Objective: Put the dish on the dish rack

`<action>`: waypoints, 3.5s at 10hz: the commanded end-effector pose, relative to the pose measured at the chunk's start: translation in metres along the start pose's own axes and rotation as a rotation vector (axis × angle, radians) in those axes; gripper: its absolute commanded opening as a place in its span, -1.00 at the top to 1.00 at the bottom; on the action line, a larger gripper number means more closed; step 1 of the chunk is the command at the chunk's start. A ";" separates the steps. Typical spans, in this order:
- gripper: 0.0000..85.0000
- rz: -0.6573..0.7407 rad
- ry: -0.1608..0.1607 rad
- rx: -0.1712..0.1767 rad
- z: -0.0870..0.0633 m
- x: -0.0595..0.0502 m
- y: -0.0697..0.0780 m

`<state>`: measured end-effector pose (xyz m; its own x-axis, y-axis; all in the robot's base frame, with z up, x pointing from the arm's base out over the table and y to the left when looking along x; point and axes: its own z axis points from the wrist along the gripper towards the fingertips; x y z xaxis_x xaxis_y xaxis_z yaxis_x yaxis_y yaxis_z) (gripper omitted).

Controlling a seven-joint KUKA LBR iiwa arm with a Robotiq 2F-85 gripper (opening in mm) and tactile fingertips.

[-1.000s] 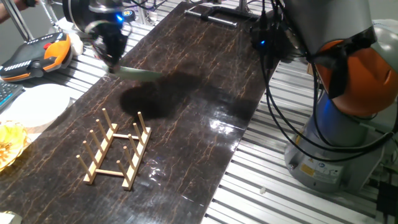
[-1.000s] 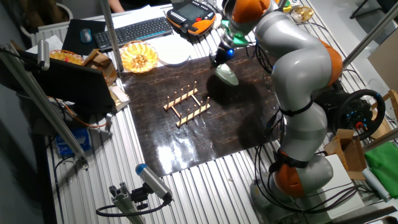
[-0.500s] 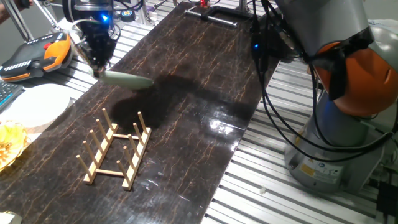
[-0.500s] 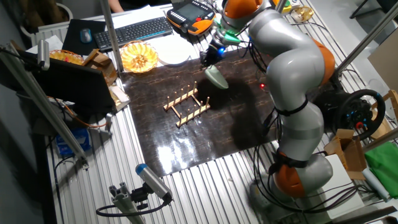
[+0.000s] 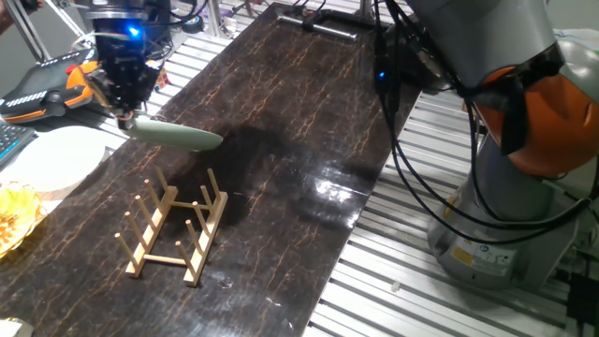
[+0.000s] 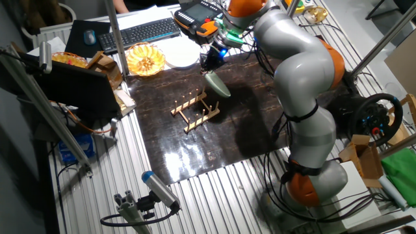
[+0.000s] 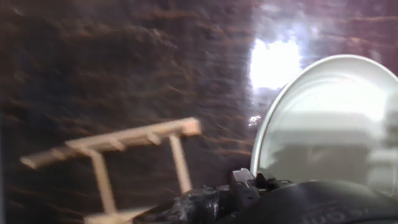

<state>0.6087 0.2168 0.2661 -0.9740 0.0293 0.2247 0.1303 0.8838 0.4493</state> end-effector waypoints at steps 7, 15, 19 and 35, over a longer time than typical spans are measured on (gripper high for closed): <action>0.95 0.068 0.081 -0.076 -0.002 0.020 0.019; 0.95 0.124 0.073 -0.092 0.001 0.028 0.022; 0.95 -0.002 0.154 -0.001 0.001 0.028 0.022; 0.95 0.127 0.203 -0.125 0.029 0.037 0.048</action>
<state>0.5739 0.2742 0.2708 -0.8926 0.0287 0.4499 0.2823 0.8136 0.5083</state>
